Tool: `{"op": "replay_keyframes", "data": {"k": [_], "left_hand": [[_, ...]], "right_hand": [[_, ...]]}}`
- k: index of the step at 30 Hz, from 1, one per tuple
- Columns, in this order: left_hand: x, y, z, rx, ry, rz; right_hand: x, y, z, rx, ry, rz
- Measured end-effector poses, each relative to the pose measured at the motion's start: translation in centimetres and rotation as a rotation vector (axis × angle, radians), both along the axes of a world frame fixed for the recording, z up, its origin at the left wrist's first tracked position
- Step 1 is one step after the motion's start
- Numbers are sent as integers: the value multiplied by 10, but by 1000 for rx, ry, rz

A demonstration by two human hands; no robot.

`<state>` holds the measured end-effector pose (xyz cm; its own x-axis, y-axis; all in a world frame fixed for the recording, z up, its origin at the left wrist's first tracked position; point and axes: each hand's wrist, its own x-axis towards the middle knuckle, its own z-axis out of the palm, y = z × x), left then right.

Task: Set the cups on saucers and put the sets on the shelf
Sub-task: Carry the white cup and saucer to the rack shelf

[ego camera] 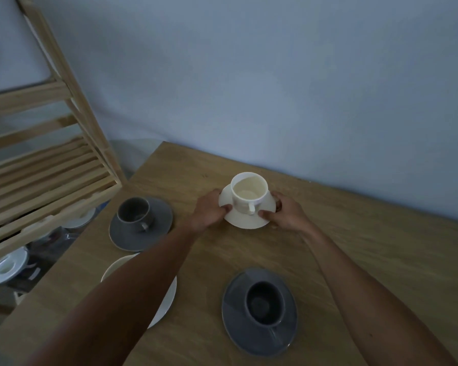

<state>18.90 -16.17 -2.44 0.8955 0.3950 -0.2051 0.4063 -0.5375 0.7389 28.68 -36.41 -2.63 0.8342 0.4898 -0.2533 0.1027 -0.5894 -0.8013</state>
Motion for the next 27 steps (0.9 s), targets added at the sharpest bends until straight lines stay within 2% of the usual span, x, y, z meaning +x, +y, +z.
{"op": "replay_keyframes", "data": {"k": [6, 9, 16, 27], "left_hand": [[-8, 26, 38, -106, -105, 68], [-17, 51, 58, -79, -139, 84], [-58, 138, 90, -121, -185, 151], [-169, 272, 81, -102, -181, 347]], "right_hand": [[0, 26, 40, 80, -13, -1], [-3, 48, 61, 117, -29, 42], [-30, 138, 97, 147, -50, 123], [-104, 292, 89, 127, -48, 387]]}}
